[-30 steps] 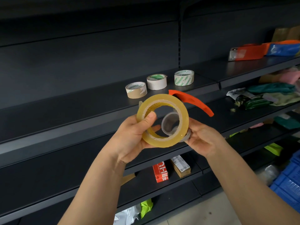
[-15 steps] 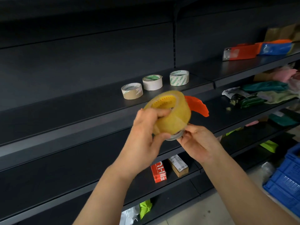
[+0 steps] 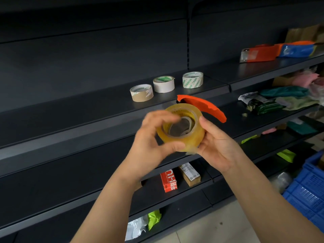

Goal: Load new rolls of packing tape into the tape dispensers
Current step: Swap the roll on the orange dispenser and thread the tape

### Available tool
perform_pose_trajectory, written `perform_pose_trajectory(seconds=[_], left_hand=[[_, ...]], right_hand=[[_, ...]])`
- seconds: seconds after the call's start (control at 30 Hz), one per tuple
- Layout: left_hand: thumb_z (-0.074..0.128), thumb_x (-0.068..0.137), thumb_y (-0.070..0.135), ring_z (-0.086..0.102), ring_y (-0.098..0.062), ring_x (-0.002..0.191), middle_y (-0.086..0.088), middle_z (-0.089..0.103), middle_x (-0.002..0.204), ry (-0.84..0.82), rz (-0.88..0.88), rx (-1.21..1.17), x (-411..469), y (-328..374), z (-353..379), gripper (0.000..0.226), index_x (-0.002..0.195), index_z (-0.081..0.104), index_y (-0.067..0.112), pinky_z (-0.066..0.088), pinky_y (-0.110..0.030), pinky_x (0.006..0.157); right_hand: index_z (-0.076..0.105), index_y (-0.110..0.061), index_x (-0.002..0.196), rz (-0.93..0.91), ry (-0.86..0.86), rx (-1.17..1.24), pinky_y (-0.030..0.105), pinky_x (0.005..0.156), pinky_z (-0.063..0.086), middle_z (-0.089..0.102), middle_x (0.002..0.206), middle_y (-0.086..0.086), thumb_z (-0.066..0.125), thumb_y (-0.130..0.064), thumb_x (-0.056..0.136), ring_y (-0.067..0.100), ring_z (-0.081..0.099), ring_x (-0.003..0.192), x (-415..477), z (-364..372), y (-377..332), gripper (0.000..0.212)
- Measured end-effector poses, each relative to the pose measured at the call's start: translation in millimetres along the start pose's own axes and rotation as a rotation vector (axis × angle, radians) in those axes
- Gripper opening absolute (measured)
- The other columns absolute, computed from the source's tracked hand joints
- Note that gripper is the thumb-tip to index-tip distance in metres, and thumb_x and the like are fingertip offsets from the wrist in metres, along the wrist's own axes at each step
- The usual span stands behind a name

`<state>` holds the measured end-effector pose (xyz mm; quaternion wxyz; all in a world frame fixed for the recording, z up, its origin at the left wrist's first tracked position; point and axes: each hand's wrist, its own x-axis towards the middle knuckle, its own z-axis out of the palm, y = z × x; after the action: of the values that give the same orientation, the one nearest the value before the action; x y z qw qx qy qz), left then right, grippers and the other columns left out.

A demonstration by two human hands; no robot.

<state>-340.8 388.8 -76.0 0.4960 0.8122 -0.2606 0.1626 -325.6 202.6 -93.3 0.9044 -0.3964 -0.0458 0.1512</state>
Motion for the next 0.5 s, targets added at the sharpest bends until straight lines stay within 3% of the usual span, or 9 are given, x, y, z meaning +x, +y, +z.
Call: perform_pose_trajectory(seconds=[0.07,0.1,0.17,0.3,0.43,0.5], left_hand=[[0.076,0.069,0.051,0.050,-0.013,0.129,0.008,0.055,0.137,0.119,-0.332,-0.312,2,4,-7,0.070,0.132,0.052,0.029,0.042,-0.039,0.107],[0.072,0.071,0.058,0.053,-0.018,0.128,0.003,0.056,0.139,0.084,-0.492,-0.455,4,4,-10,0.075,0.136,0.051,0.026,0.044,-0.045,0.106],[0.060,0.083,0.062,0.061,-0.029,0.121,-0.008,0.064,0.130,-0.067,-0.647,-0.662,3,2,-12,0.065,0.130,0.058,0.018,0.047,-0.056,0.100],[0.051,0.092,0.050,0.062,-0.034,0.119,-0.016,0.065,0.127,-0.059,-0.671,-0.759,1,4,-12,0.054,0.126,0.062,0.010,0.048,-0.057,0.099],[0.054,0.092,0.045,0.064,-0.031,0.115,-0.013,0.068,0.122,-0.022,-0.682,-0.751,3,5,-13,0.049,0.124,0.064,0.010,0.051,-0.053,0.096],[0.057,0.092,0.036,0.064,-0.029,0.108,-0.011,0.070,0.114,0.067,-0.718,-0.768,5,6,-11,0.044,0.123,0.065,0.006,0.053,-0.049,0.094]], right_hand=[[0.063,-0.008,0.124,-0.010,-0.060,0.078,0.045,0.099,0.051,0.066,0.127,0.013,0.058,-0.027,0.088,0.027,0.062,0.120,1,-3,4,0.041],[0.064,-0.009,0.124,-0.019,-0.104,0.121,0.046,0.100,0.051,0.064,0.128,0.014,0.059,-0.026,0.088,0.029,0.060,0.122,1,-3,6,0.040],[0.067,-0.010,0.121,-0.046,-0.204,0.141,0.046,0.099,0.051,0.065,0.125,0.012,0.067,-0.025,0.085,0.028,0.060,0.120,2,-4,9,0.039],[0.075,-0.011,0.104,-0.072,-0.340,0.082,0.041,0.096,0.053,0.074,0.100,0.005,0.081,-0.027,0.073,0.019,0.069,0.101,5,-5,10,0.035],[0.074,-0.011,0.101,-0.055,-0.266,0.127,0.047,0.105,0.042,0.071,0.092,0.005,0.087,-0.027,0.065,0.020,0.065,0.095,10,-7,13,0.042],[0.073,-0.010,0.102,-0.045,-0.243,0.148,0.042,0.097,0.050,0.070,0.089,0.005,0.085,-0.026,0.065,0.019,0.066,0.091,10,-6,14,0.042]])
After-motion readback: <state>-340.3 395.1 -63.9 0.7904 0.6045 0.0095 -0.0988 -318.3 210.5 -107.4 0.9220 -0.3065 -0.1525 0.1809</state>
